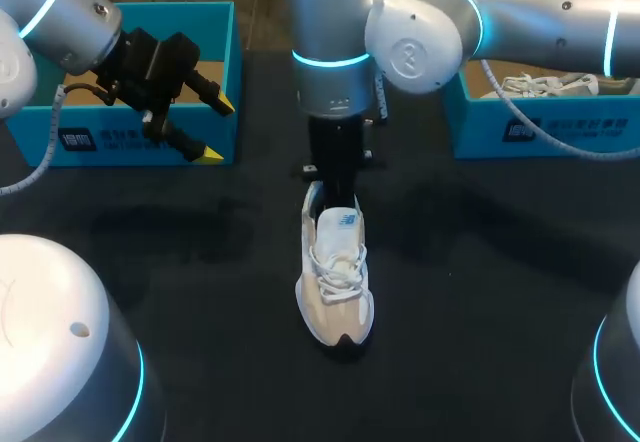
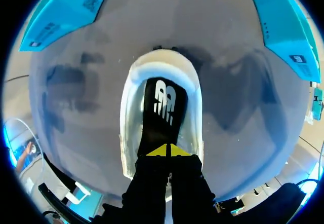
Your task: Take the shoe out of the shoebox, open the shoe tongue, remove and reinsert the insole, then place the shoe into the shoebox
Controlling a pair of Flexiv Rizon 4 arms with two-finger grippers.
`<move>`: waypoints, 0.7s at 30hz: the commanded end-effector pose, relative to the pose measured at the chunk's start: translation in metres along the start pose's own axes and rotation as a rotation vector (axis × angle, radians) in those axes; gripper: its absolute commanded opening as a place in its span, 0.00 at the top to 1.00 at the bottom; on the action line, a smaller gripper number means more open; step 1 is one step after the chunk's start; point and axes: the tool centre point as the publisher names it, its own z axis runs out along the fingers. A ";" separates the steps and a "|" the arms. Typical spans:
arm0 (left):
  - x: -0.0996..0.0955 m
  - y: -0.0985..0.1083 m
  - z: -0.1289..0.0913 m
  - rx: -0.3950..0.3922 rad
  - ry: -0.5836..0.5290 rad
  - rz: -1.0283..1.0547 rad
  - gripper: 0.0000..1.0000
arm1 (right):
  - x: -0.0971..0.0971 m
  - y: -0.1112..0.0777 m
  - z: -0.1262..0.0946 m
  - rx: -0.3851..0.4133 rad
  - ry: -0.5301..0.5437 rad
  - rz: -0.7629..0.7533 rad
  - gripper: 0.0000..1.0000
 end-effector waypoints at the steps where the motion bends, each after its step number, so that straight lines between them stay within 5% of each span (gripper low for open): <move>1: 0.000 0.000 -0.001 -0.003 0.001 0.001 0.00 | 0.002 0.003 0.011 0.019 0.015 0.002 1.00; 3: 0.000 0.000 -0.001 -0.003 0.001 0.001 0.00 | 0.004 0.003 0.011 0.023 0.018 0.003 0.90; 5: 0.000 0.000 -0.001 -0.003 0.001 0.001 0.00 | 0.005 0.003 0.011 0.032 0.011 0.005 0.55; 7: 0.000 0.000 -0.001 -0.003 0.001 0.001 0.00 | 0.005 0.001 0.010 0.036 0.004 0.010 0.05; 8: 0.000 0.000 -0.001 -0.003 0.001 0.001 0.00 | 0.005 0.000 0.009 0.036 0.004 0.011 0.00; 21: 0.000 0.000 -0.001 -0.003 0.001 0.001 0.00 | 0.014 -0.005 -0.007 0.032 -0.041 0.005 0.00</move>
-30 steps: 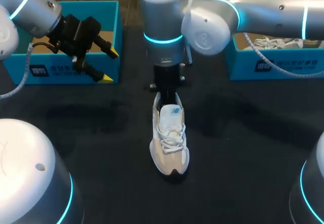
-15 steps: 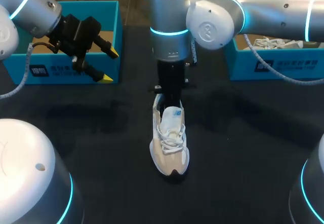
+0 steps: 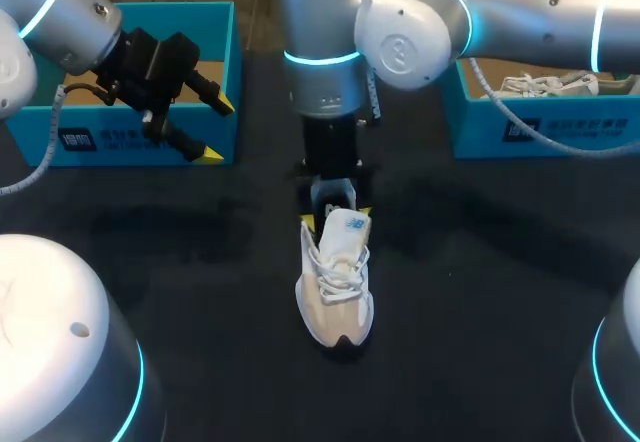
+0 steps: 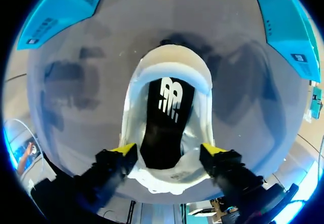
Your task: Take the shoe out of the shoebox, open the shoe tongue, remove and reinsert the insole, then place the shoe into the shoebox
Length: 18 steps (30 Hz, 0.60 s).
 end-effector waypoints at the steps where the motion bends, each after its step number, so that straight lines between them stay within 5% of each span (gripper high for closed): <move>1: 0.000 0.000 -0.001 -0.003 0.001 0.000 0.00 | 0.006 0.000 -0.004 0.000 -0.018 0.002 0.00; 18: 0.000 0.000 -0.001 -0.003 0.001 0.000 0.00 | 0.005 -0.011 -0.015 -0.029 -0.064 0.050 0.00</move>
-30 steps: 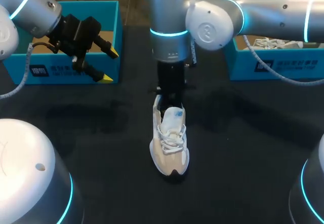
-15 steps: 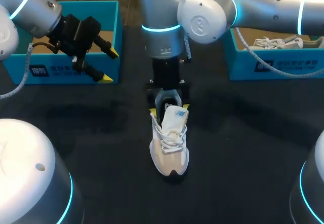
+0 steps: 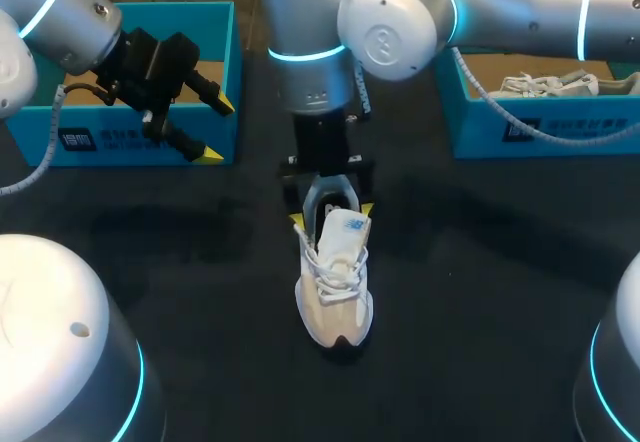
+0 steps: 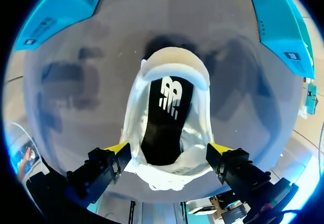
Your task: Take the shoe out of the shoebox, open the shoe tongue, remove and reinsert the insole, then place the shoe into the shoebox
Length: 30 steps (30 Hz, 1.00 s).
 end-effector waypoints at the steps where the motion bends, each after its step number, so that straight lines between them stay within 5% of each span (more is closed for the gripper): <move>1: 0.000 0.000 -0.001 -0.003 0.001 0.000 0.00 | 0.000 -0.009 -0.009 -0.030 -0.015 0.024 0.00; 19: 0.000 0.000 -0.001 -0.003 0.001 0.000 0.00 | -0.001 -0.041 -0.054 -0.136 -0.097 0.087 0.00; 28: 0.000 0.000 -0.001 -0.003 0.001 0.000 0.00 | -0.003 -0.063 -0.053 -0.128 -0.099 0.135 0.00; 29: 0.000 0.000 -0.001 -0.003 0.001 0.000 0.00 | -0.003 -0.066 -0.052 -0.127 -0.098 0.137 0.04; 30: 0.000 0.000 -0.001 -0.003 0.001 0.000 0.00 | -0.002 -0.067 -0.052 -0.127 -0.097 0.139 0.22</move>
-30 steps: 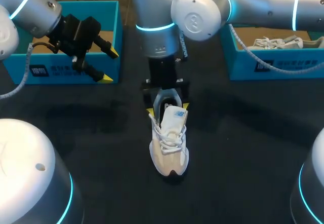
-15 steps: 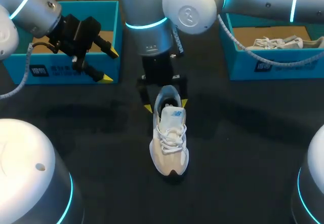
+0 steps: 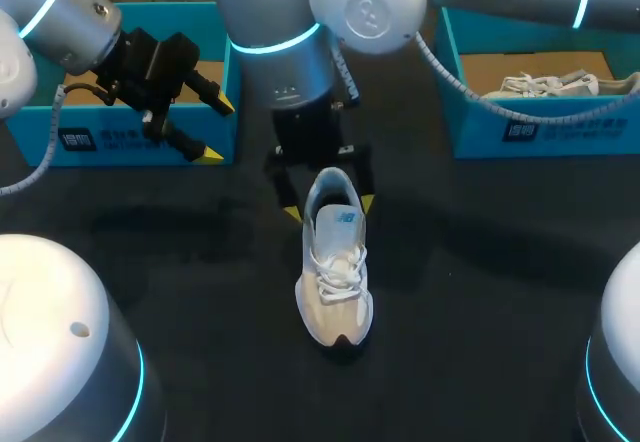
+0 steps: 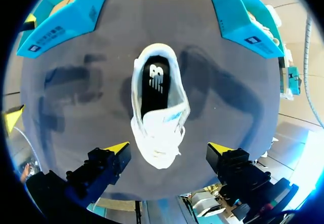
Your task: Take the shoe out of the shoebox, open the shoe tongue, remove and reinsert the insole, then place the shoe into the shoebox
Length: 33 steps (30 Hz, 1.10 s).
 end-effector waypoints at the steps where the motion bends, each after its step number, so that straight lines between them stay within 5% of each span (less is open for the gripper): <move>1: 0.000 0.000 -0.001 -0.003 0.001 0.000 0.00 | -0.003 -0.009 0.003 -0.005 0.012 0.009 0.51; 6: 0.000 0.000 -0.001 -0.003 0.001 0.000 0.00 | -0.004 -0.014 0.009 0.011 0.012 0.029 0.80; 9: 0.000 0.000 -0.001 -0.003 0.001 0.000 0.00 | -0.003 -0.015 0.018 0.030 0.013 0.036 0.74; 15: 0.000 0.000 -0.001 -0.003 0.001 0.000 0.00 | 0.000 -0.012 0.040 0.045 0.045 0.045 0.78; 33: 0.000 0.000 -0.001 -0.003 0.001 0.000 0.00 | 0.004 0.029 0.079 -0.015 0.108 0.038 0.72</move>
